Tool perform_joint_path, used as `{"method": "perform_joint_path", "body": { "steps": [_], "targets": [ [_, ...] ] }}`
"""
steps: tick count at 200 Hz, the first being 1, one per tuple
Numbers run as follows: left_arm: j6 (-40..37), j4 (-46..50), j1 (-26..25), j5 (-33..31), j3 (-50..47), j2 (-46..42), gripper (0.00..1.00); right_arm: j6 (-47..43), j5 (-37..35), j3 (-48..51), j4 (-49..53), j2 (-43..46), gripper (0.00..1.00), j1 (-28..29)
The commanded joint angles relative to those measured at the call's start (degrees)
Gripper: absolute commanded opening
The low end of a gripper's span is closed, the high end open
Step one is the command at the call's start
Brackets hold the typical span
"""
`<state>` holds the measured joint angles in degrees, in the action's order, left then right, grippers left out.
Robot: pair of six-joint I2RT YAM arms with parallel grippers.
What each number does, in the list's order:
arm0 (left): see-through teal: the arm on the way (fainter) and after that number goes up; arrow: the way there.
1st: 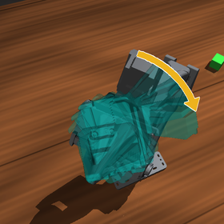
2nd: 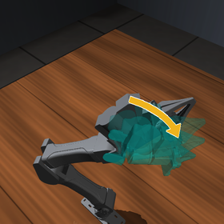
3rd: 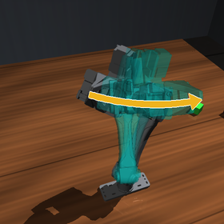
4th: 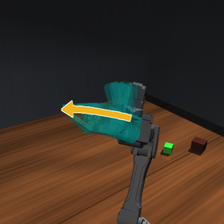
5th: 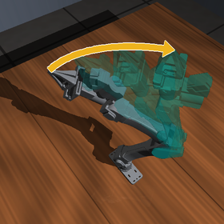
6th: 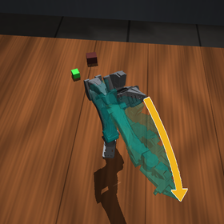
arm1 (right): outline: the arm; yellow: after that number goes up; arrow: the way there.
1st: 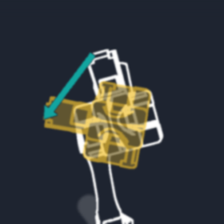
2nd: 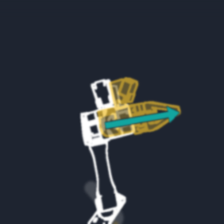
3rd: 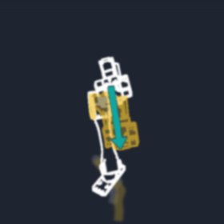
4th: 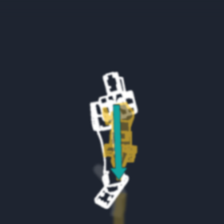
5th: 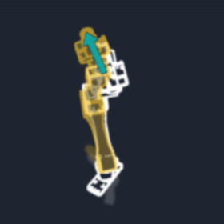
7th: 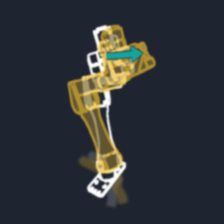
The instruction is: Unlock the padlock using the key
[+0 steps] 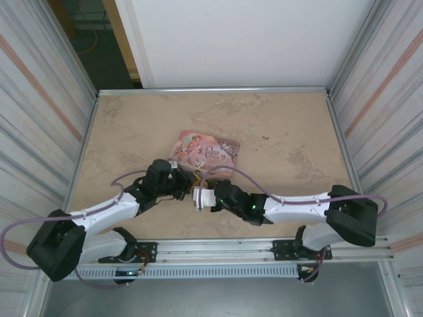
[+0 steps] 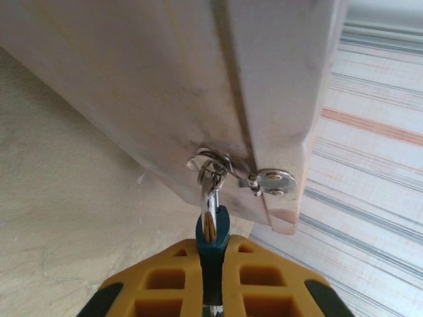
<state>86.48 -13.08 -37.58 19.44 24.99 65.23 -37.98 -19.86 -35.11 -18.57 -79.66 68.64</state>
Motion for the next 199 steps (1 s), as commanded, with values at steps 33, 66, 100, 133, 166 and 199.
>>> {"method": "perform_joint_path", "body": {
  "steps": [33, 66, 100, 133, 166, 199],
  "targets": [
    [0.1, -1.7, -0.2, 1.0, 1.0, -1.9, 0.0, 0.9, -2.1, -2.3, -3.8, -2.6, 0.28, -0.4],
    [0.1, -1.7, -0.3, 0.9, 0.9, -2.0, 0.0, 1.0, -2.3, -2.4, -4.2, -3.3, 0.26, -0.4],
    [0.2, -1.8, -0.2, 0.9, 0.8, -1.9, 0.0, 1.1, -2.3, -2.4, -4.8, -3.5, 0.22, -0.7],
    [0.3, -1.9, -0.2, 0.9, 0.8, -1.9, 0.0, 1.3, -2.4, -2.4, -5.2, -4.0, 0.18, -0.8],
    [0.2, -1.9, -0.2, 1.0, 0.7, -1.8, 0.0, 1.7, -3.0, -2.5, -5.6, -5.0, 0.18, -0.9],
    [0.2, -2.0, -0.2, 1.0, 0.7, -1.7, 0.0, 1.8, -3.3, -2.7, -5.9, -5.8, 0.17, -0.9]
  ]
}}
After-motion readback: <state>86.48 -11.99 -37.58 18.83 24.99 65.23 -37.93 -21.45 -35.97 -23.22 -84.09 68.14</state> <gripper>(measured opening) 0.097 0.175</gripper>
